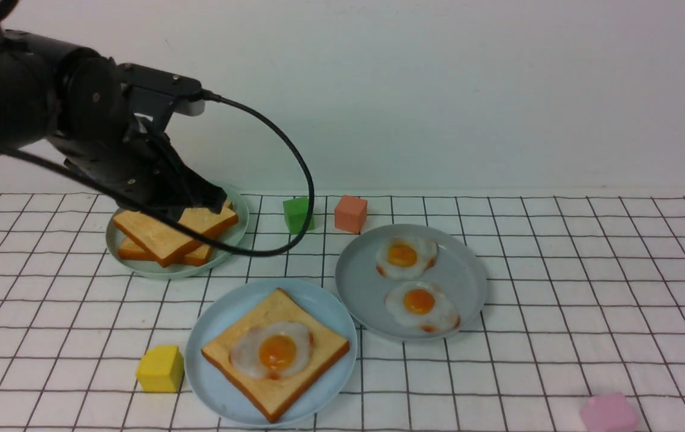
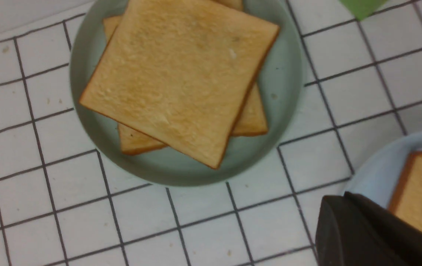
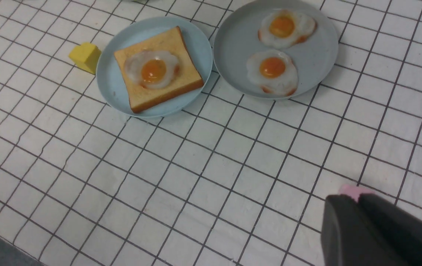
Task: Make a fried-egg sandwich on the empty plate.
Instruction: Use the left arm to grab a slice of bread
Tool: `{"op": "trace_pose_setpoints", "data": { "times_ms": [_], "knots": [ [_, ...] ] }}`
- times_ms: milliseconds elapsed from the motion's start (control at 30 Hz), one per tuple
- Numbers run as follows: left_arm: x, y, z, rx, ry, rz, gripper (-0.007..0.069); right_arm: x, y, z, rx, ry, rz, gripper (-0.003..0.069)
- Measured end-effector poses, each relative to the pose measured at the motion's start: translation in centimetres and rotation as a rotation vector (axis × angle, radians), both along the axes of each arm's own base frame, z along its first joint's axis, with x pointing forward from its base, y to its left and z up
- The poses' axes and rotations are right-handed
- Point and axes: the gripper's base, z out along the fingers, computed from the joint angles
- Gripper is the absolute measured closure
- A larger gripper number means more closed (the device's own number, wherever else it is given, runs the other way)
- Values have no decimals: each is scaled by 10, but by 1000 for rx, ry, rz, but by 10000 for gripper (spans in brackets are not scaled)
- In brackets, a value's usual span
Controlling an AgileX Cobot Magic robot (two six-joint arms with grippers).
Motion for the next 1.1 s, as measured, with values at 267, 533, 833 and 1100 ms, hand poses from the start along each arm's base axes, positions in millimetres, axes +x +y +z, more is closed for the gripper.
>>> {"op": "trace_pose_setpoints", "data": {
  "times_ms": [267,533,833,1100],
  "knots": [
    [58,25,-43,46,154,14,615,0,0,-4,-5,6,2,582],
    [76,20,-57,70,54,-79,367,1,1,-2,10,-12,0,577],
    [87,19,-95,159,77,-205,202,2,2,-9,13,14,5,575],
    [92,19,-105,216,78,-245,263,4,3,-21,11,63,-11,575]
  ]
}}
